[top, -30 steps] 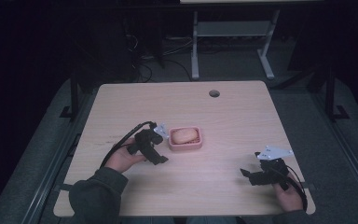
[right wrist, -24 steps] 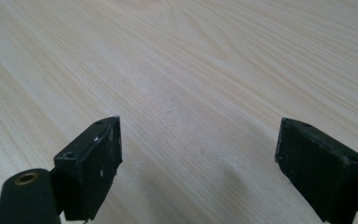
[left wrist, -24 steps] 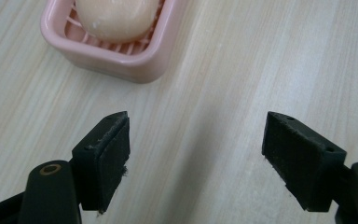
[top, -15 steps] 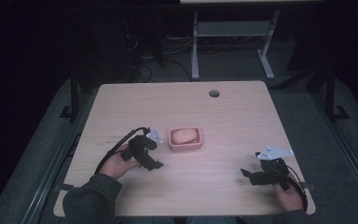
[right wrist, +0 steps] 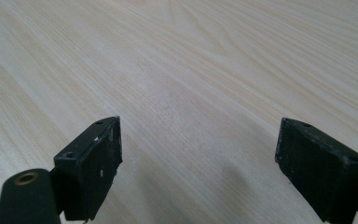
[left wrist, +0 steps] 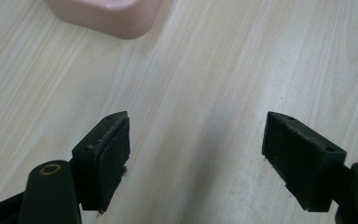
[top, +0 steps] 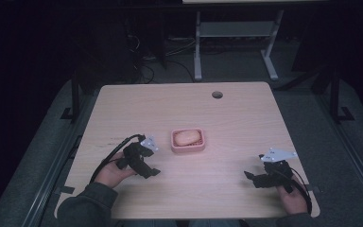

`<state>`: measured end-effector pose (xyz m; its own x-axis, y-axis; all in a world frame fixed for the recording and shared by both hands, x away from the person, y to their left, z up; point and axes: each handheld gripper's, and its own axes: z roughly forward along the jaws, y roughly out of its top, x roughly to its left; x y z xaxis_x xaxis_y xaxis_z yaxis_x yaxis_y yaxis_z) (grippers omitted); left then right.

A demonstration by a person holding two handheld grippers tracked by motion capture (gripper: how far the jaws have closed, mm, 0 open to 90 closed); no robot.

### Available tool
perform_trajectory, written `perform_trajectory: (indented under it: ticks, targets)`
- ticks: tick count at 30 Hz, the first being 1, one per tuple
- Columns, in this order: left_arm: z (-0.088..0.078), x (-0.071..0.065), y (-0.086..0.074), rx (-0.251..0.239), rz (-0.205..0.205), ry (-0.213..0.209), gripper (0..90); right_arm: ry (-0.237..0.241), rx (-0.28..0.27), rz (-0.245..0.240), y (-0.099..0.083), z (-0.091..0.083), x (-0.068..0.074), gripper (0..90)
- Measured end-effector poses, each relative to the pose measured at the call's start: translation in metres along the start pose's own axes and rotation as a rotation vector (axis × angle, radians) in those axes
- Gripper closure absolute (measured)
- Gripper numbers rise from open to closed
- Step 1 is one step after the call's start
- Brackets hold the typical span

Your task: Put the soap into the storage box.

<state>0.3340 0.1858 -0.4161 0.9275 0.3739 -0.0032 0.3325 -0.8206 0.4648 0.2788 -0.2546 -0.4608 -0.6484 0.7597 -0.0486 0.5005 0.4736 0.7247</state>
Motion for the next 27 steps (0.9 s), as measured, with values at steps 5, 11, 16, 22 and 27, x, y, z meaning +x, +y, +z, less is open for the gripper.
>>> perform_trajectory:
  ticks: [5, 11, 16, 22, 27]
  targets:
    - [-0.002, -0.004, -0.010, -0.003, -0.008, 0.004, 23.2, 0.002, 0.002, -0.001, 0.000, 0.000, 0.000, 14.1]
    - [-0.005, -0.009, -0.022, -0.016, -0.028, 0.008, 23.2, 0.002, 0.005, 0.001, -0.001, 0.000, 0.000, 14.1]
    - [-0.009, -0.013, -0.033, -0.016, -0.029, 0.016, 23.2, 0.003, 0.010, -0.005, -0.001, 0.000, 0.000, 14.1]
    - [-0.011, -0.018, -0.042, -0.033, -0.057, 0.025, 23.2, 0.000, 0.004, 0.001, -0.002, -0.002, 0.001, 14.1]
    - [-0.014, -0.021, -0.049, -0.044, -0.062, 0.039, 23.2, -0.001, -0.001, 0.001, -0.003, -0.004, 0.000, 14.2]
